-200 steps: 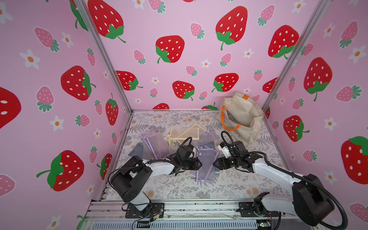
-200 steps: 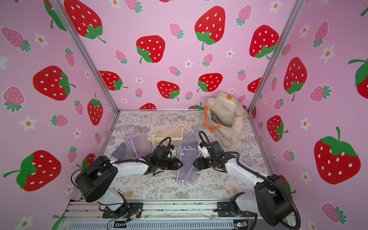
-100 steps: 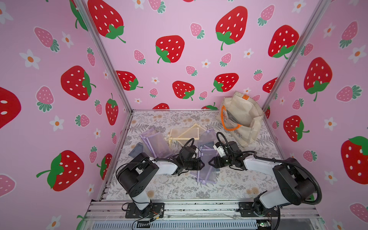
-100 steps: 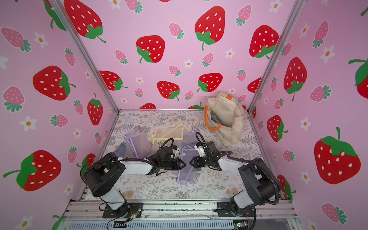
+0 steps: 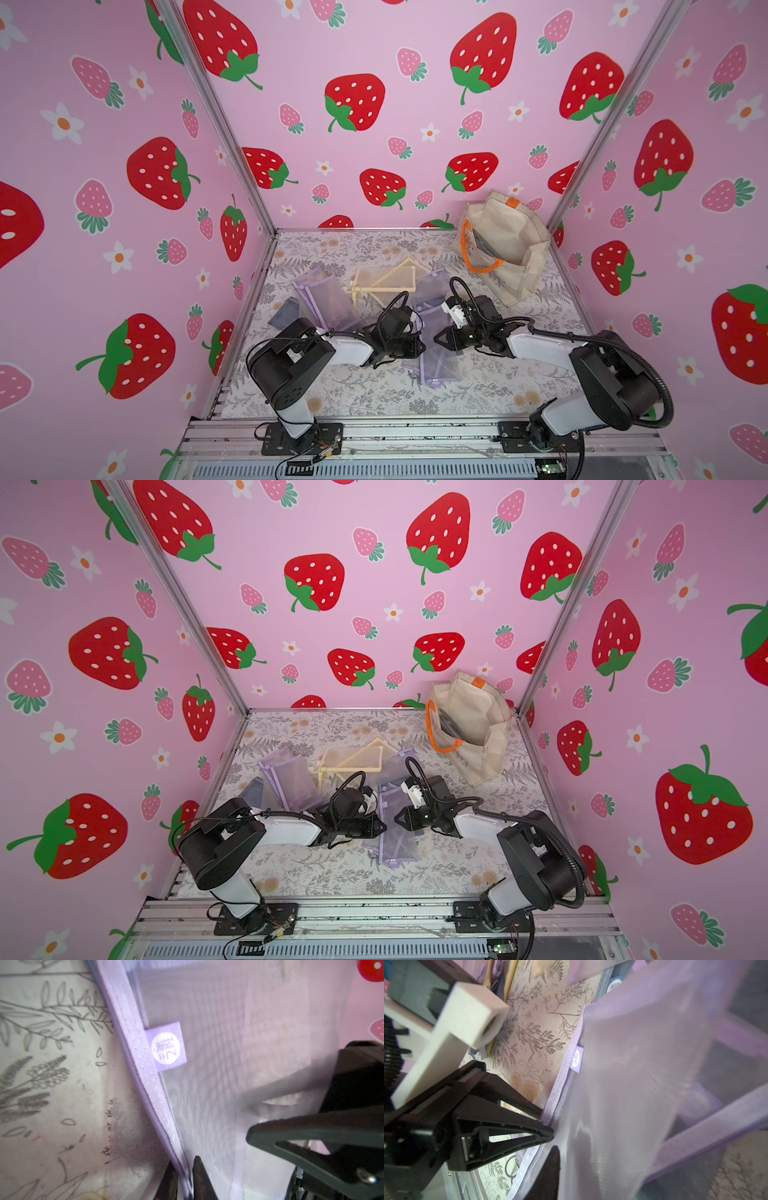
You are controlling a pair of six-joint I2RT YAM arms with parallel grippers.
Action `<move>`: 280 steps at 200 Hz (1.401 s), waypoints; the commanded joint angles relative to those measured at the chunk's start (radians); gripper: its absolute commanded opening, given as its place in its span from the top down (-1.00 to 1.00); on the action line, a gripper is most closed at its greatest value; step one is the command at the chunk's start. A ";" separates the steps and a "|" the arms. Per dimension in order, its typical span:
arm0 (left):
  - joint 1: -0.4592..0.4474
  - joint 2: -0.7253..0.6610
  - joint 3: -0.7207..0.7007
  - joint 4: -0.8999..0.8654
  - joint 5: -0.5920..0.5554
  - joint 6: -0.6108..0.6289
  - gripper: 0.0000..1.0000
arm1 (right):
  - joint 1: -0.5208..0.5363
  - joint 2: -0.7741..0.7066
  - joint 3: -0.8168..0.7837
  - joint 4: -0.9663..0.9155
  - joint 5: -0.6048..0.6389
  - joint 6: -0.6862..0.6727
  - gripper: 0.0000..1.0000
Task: Put the pencil pouch into the canvas bag
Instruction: Pick up the pencil pouch, then place the pencil pouch in the canvas bag.
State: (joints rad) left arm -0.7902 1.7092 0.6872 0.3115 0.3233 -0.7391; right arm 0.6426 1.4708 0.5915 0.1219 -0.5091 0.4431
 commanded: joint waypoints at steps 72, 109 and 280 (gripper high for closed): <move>-0.007 -0.122 -0.036 -0.074 -0.025 0.046 -0.28 | 0.006 -0.287 0.049 -0.277 0.098 -0.114 1.00; -0.007 -0.201 -0.052 -0.119 -0.055 0.077 -0.32 | 0.007 -0.400 0.166 -0.423 0.132 -0.170 1.00; -0.007 -0.326 -0.018 -0.249 -0.092 0.191 -0.38 | -0.139 -0.030 1.247 -0.940 0.552 -0.751 1.00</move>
State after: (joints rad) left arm -0.7921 1.4147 0.6174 0.1188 0.2501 -0.5983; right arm 0.5503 1.3678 1.7267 -0.7361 -0.0338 -0.1600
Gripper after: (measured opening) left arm 0.685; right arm 0.049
